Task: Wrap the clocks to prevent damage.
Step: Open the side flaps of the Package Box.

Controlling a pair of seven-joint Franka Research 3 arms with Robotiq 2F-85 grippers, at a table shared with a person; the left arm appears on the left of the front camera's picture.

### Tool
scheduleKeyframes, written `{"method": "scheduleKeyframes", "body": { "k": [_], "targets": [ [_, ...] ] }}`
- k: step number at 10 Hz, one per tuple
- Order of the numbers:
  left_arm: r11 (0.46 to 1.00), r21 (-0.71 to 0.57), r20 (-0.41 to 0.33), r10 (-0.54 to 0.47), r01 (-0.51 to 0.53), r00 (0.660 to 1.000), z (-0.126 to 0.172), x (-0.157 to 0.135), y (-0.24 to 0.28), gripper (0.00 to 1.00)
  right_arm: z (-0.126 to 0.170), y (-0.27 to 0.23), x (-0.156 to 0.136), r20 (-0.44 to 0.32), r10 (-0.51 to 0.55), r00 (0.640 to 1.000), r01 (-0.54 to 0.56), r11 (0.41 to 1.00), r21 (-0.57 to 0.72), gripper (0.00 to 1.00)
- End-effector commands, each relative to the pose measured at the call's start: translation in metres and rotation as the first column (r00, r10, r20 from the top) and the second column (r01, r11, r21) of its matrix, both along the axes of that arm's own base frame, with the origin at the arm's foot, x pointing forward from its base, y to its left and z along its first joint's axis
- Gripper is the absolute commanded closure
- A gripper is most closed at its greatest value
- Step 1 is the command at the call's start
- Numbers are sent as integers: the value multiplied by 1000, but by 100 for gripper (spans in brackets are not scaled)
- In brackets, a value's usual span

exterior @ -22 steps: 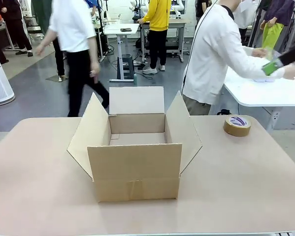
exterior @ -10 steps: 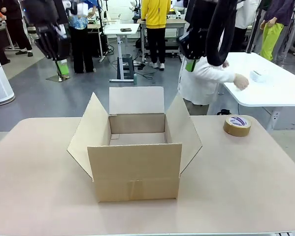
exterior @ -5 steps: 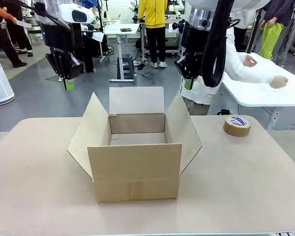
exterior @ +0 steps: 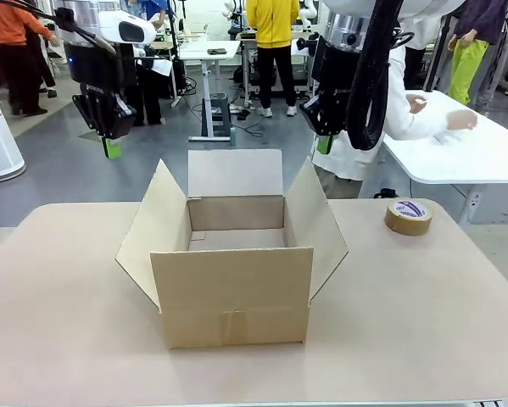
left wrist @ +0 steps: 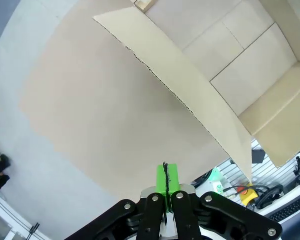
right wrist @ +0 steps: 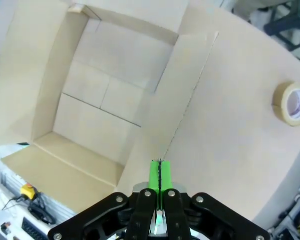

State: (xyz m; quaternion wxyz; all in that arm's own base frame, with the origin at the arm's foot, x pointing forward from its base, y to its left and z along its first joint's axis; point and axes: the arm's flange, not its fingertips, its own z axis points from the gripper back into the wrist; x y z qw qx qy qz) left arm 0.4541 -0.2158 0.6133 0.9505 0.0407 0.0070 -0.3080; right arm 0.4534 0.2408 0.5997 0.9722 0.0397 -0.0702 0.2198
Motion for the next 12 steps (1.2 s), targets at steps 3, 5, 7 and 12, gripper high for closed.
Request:
{"method": "scheduleKeyframes", "body": {
  "k": [3, 5, 7, 12],
  "targets": [
    [967, -14, 123, 255, -255, 959, -16, -11, -32, 100, -39, 29, -12, 88, -147, 985, 152, 987, -51, 99],
    [926, -16, 184, 374, -377, 909, -32, -17, -51, 100, -56, 31, -14, 126, -213, 969, 224, 971, -85, 99],
    [891, -23, 217, 448, -454, 867, -57, -14, -63, 100, -72, 34, -19, 142, -252, 957, 263, 963, -63, 99],
    [881, -62, 130, 474, -470, 871, -98, 3, -57, 100, -103, 30, -17, 80, -258, 963, 260, 965, -21, 99]
  ]
}}
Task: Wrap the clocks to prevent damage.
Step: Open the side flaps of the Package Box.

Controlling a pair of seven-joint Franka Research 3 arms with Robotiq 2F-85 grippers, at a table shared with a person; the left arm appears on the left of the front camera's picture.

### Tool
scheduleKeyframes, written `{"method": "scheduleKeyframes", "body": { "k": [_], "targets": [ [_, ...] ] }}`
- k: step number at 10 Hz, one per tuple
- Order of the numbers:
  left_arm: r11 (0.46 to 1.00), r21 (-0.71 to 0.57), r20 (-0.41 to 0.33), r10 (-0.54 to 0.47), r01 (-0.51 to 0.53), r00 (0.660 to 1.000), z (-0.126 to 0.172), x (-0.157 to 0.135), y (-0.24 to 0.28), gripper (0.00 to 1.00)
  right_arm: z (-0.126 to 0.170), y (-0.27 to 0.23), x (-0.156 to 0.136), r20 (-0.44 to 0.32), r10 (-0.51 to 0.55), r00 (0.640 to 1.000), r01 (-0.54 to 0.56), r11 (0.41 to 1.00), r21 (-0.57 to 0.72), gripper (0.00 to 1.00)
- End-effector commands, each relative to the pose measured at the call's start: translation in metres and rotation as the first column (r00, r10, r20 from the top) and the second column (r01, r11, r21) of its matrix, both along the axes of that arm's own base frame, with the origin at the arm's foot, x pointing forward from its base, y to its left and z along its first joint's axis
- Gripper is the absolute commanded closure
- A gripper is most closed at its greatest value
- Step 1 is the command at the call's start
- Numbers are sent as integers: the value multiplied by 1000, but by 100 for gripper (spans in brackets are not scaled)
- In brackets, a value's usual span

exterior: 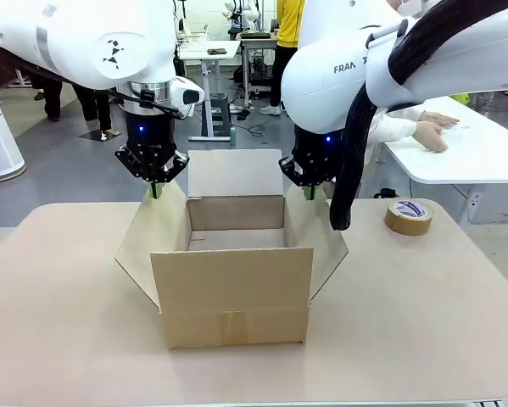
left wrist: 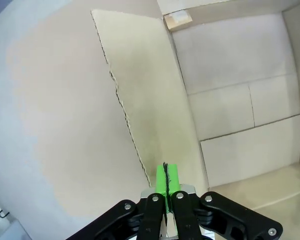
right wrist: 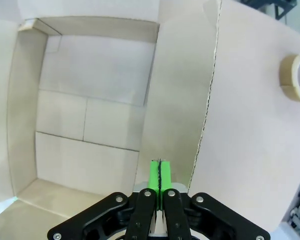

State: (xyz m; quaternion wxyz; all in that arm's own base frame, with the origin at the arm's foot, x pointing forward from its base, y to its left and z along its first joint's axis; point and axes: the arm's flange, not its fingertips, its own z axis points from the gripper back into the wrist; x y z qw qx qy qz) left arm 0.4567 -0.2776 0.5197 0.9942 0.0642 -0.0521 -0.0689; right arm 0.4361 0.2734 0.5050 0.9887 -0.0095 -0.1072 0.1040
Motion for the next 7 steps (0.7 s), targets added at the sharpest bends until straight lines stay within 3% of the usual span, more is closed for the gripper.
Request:
{"method": "scheduleKeyframes", "body": {
  "k": [1, 5, 7],
  "targets": [
    [999, -41, -23, 18, -19, 1000, -11, 4, 9, 100, -15, -8, 3, -10, -34, 999, 35, 999, 22, 99],
    [997, 2, -84, 77, -78, 993, -40, 13, 42, 100, -52, -40, 9, -22, -112, 993, 110, 992, -63, 99],
    [998, -34, -102, 45, -49, 994, -67, 22, 56, 100, -83, -52, 21, -48, -78, 996, 77, 997, -31, 99]
  ]
}}
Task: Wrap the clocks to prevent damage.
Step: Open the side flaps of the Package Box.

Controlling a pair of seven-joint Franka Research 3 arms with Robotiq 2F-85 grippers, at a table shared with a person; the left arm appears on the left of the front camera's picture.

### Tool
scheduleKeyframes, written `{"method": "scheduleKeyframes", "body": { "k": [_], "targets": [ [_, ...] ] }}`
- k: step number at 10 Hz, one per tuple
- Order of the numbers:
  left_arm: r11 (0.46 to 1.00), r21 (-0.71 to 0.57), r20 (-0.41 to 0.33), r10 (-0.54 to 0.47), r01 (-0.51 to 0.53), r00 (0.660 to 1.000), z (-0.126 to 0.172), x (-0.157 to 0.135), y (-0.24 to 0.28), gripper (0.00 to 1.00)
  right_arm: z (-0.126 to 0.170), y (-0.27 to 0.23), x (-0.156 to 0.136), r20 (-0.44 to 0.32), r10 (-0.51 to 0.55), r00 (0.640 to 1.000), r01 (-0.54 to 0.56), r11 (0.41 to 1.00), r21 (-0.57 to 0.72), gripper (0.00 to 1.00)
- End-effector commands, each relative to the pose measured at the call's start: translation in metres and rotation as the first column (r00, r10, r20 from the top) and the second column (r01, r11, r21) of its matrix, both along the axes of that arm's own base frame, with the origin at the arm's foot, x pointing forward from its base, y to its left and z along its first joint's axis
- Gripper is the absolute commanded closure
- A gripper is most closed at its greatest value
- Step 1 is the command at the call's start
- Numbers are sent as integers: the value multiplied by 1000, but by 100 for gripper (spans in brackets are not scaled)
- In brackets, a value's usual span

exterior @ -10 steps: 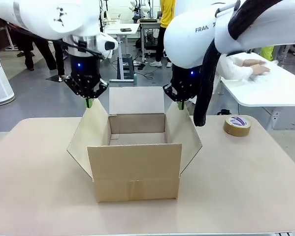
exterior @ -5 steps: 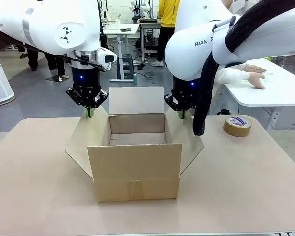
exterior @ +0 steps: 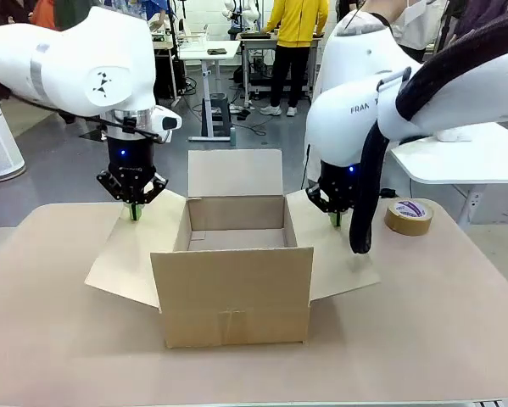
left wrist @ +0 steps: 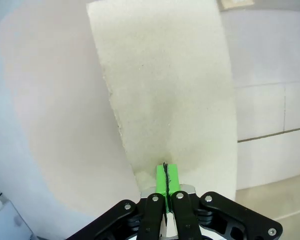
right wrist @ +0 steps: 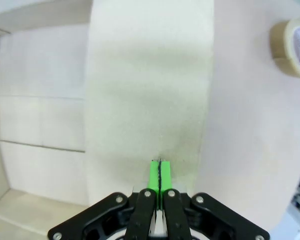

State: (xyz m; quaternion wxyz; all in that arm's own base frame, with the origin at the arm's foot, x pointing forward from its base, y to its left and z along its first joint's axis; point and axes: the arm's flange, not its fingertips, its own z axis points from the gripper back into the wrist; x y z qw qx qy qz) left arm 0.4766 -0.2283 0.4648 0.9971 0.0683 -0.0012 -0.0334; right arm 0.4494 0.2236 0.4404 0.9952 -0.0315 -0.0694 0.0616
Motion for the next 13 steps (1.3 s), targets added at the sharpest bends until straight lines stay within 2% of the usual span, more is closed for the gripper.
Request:
{"method": "scheduleKeyframes", "body": {
  "k": [1, 3, 5, 7, 8, 13],
  "targets": [
    [996, -75, -10, -39, 38, 999, -28, 9, 14, 100, -31, -5, 14, 18, 20, 1000, -20, 999, 27, 99],
    [989, -145, -40, -29, 23, 999, -51, 19, 26, 100, -56, -14, 27, -11, -5, 1000, 6, 1000, 11, 99],
    [983, -182, -73, -31, 17, 997, -64, 25, 29, 100, -68, -17, 32, -31, -26, 999, 26, 1000, 6, 99],
    [982, -187, -36, -28, 21, 999, -60, 24, 27, 100, -63, -16, 30, -19, -15, 1000, 15, 1000, 25, 99],
    [988, -153, -72, -18, 7, 997, -66, 26, 26, 100, -71, -20, 28, -56, -37, 998, 39, 999, 26, 99],
    [988, -153, -72, -18, 7, 997, -66, 26, 26, 100, -71, -20, 28, -56, -37, 998, 39, 999, 26, 99]
  ]
}}
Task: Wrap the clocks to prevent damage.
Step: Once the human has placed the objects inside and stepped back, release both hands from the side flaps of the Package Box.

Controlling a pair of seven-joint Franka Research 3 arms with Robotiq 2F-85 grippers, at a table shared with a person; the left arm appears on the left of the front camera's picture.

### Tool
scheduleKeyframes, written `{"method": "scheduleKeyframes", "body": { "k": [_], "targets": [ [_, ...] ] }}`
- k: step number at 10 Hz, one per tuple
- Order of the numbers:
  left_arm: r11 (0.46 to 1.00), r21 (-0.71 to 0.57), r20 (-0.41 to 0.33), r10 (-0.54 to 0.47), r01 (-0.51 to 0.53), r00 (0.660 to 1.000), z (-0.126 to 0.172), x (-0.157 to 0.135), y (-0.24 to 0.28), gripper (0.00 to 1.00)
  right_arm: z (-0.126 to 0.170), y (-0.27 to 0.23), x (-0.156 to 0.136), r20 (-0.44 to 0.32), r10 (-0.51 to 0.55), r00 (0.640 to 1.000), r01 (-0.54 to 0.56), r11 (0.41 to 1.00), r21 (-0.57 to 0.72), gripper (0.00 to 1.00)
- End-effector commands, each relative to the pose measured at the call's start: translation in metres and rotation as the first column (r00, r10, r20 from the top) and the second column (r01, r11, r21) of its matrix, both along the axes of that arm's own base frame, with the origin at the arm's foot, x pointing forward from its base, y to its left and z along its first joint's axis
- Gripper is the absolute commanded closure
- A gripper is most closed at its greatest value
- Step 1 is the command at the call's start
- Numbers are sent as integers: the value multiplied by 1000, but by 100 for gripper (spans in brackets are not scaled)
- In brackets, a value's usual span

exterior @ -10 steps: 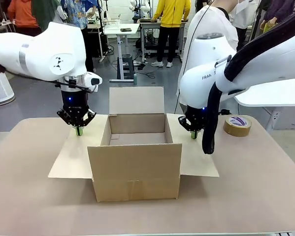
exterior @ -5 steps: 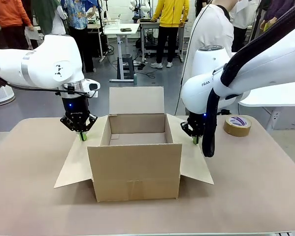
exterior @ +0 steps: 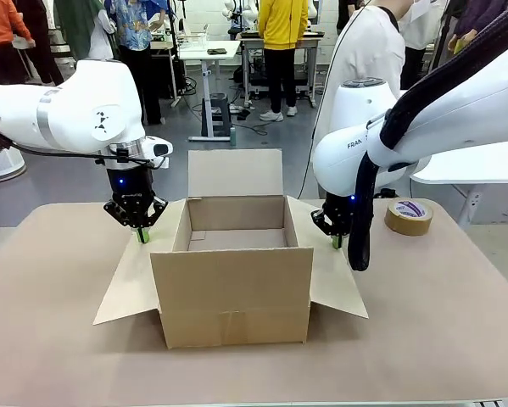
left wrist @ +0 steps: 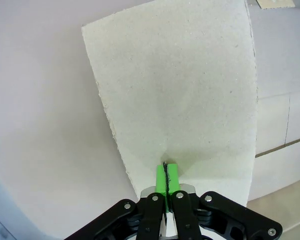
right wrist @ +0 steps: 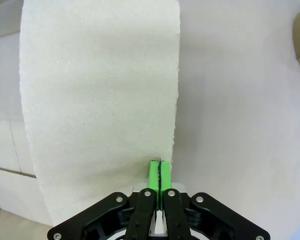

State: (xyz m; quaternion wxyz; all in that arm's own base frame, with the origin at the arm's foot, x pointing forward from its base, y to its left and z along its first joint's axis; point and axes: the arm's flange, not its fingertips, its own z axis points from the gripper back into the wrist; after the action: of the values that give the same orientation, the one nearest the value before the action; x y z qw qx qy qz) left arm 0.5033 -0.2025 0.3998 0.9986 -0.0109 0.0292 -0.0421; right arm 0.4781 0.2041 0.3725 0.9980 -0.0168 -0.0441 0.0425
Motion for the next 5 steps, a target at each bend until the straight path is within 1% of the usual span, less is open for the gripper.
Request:
{"method": "scheduleKeyframes", "body": {
  "k": [1, 5],
  "targets": [
    [1000, 3, -6, 1, -1, 1000, -1, 0, 1, 100, -3, -1, 0, -5, 0, 1000, 0, 1000, -2, 99],
    [1000, 3, -6, 1, -1, 1000, -1, 0, 1, 100, -3, -1, 0, -5, 0, 1000, 0, 1000, -2, 99]
  ]
}}
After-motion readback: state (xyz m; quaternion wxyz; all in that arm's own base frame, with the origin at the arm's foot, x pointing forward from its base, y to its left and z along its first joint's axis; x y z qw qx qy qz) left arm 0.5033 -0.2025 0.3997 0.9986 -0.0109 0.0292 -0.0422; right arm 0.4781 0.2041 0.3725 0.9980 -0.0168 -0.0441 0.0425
